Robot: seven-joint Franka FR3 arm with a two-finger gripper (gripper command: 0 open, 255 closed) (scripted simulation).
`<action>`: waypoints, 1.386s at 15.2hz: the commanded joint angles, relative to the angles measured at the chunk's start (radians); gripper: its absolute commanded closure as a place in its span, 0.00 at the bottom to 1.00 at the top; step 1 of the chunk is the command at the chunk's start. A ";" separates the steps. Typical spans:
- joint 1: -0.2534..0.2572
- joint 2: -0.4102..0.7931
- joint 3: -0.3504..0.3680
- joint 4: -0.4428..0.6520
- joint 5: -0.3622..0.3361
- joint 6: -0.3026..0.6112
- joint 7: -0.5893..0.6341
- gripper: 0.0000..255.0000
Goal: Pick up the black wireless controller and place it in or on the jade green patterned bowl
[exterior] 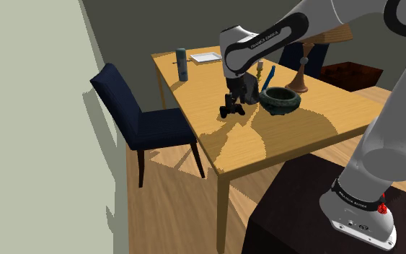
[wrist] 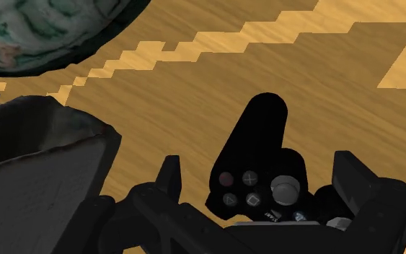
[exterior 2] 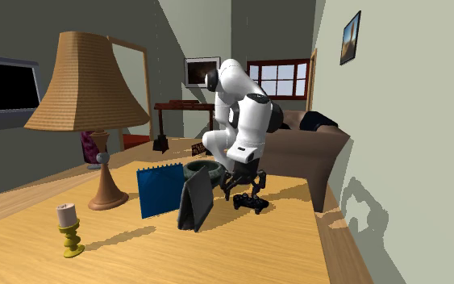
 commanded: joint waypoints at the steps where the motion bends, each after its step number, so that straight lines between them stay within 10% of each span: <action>1: 0.000 0.002 0.000 -0.013 -0.001 0.015 0.001 0.00; 8: 0.000 0.003 0.000 -0.012 -0.001 0.015 0.001 0.00; 9: 0.000 0.003 0.000 -0.012 -0.001 0.015 0.001 1.00; 21: 0.000 -0.014 0.000 0.010 0.001 -0.023 -0.003 1.00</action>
